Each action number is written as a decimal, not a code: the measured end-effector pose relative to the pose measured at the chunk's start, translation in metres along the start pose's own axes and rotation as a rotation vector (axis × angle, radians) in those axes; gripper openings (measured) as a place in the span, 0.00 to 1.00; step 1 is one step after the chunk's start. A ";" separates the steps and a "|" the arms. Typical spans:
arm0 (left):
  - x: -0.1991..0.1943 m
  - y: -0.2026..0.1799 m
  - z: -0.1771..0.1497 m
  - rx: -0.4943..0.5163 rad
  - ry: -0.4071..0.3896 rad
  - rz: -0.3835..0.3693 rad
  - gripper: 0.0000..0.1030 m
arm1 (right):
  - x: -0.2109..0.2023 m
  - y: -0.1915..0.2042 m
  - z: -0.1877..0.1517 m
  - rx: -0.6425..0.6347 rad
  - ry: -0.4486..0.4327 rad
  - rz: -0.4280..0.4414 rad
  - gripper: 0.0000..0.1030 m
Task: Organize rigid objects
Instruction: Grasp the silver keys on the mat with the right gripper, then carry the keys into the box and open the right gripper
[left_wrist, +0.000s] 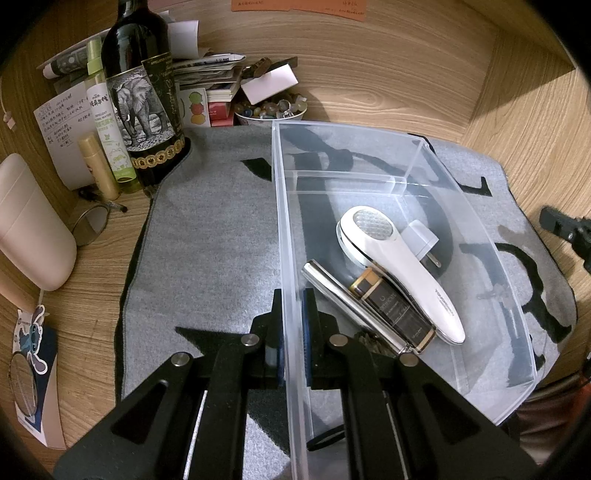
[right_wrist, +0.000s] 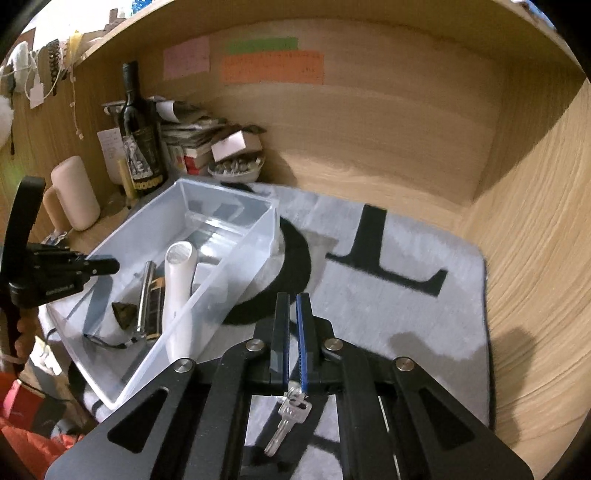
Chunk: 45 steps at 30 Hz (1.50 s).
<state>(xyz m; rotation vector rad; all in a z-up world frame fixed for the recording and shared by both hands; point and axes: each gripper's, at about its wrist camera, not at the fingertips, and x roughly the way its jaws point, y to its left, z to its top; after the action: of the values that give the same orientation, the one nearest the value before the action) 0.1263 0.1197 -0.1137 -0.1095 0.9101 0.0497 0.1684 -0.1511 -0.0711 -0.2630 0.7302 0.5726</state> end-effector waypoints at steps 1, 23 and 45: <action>0.000 0.000 0.000 -0.001 0.000 -0.001 0.06 | 0.005 -0.001 -0.003 0.001 0.031 0.002 0.06; 0.000 0.000 0.000 -0.004 0.002 0.007 0.06 | 0.031 -0.010 -0.070 0.060 0.162 0.011 0.22; 0.001 0.000 0.001 -0.004 0.002 0.007 0.06 | -0.029 0.013 0.017 -0.018 -0.174 -0.002 0.22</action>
<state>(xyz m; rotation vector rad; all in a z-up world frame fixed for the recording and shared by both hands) 0.1273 0.1199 -0.1137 -0.1105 0.9126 0.0576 0.1525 -0.1449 -0.0394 -0.2274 0.5572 0.5928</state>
